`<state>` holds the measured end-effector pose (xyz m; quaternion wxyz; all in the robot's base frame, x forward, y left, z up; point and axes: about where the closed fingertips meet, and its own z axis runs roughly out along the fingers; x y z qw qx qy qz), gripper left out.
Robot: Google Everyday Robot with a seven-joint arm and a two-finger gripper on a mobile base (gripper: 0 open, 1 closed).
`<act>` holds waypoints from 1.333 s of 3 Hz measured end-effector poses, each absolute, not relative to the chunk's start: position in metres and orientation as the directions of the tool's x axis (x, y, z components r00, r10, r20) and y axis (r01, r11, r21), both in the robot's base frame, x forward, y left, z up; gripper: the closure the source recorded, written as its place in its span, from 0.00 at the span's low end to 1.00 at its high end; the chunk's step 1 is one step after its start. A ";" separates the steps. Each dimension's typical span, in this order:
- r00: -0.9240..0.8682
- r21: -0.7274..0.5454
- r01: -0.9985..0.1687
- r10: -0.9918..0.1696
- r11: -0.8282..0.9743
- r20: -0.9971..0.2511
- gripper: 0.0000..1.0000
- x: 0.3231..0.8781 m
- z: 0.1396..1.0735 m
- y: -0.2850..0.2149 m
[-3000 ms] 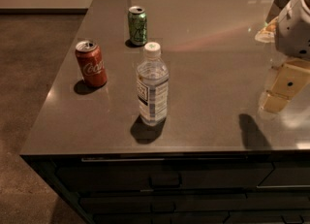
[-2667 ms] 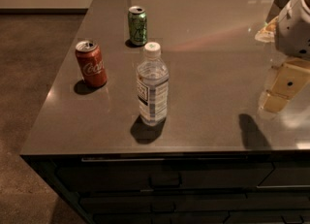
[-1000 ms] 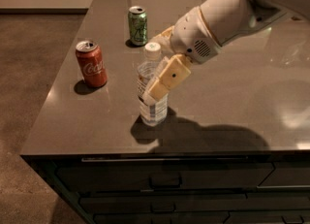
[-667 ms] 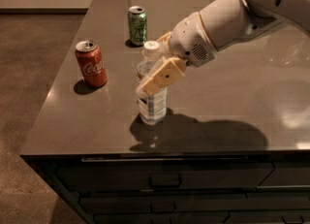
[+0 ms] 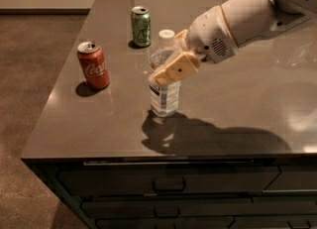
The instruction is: Knock blue plastic bottle over
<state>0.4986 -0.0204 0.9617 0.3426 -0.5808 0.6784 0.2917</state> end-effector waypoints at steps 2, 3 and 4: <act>-0.113 -0.083 -0.971 -0.736 0.225 -0.667 1.00 0.524 0.995 -0.049; -0.111 -0.139 -0.967 -0.842 0.215 -0.527 1.00 0.547 0.995 -0.052; -0.101 -0.186 -0.965 -0.912 0.188 -0.396 1.00 0.566 0.985 -0.048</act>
Offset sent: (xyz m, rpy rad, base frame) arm 0.0492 -0.0456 0.0427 -0.4192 -0.0603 -0.1100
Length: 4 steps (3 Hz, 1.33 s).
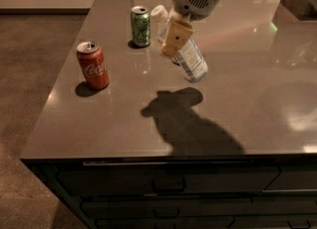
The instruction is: Knock blue plastic bottle over
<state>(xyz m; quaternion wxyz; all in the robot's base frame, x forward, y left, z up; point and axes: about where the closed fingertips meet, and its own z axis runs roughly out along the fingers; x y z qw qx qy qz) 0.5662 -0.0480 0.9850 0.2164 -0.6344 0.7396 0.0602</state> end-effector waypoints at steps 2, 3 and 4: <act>-0.128 -0.224 -0.957 -0.961 0.185 -0.246 0.82 0.606 0.961 -0.055; -0.138 -0.224 -0.956 -0.965 0.189 -0.224 0.59 0.614 0.949 -0.054; -0.141 -0.216 -0.958 -0.964 0.190 -0.225 0.35 0.617 0.939 -0.050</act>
Offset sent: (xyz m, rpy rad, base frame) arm 0.0564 -0.0145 -0.0377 -0.2535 -0.0006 -0.0499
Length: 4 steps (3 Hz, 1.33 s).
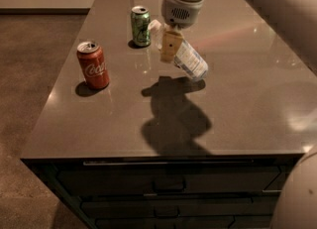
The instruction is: Knock blue plastic bottle over
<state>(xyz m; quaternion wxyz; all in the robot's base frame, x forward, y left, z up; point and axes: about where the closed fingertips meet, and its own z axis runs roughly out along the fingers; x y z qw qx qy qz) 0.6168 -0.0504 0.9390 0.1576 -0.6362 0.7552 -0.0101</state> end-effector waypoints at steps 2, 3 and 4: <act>-0.143 -0.182 -0.966 -0.964 0.185 -0.225 0.00 0.609 0.914 -0.036; -0.150 -0.143 -0.972 -0.960 0.187 -0.238 0.00 0.601 0.899 -0.025; -0.150 -0.143 -0.972 -0.960 0.187 -0.238 0.00 0.601 0.899 -0.025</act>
Offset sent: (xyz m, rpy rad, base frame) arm -0.0147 0.0220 -0.0428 0.0049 0.0715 0.0054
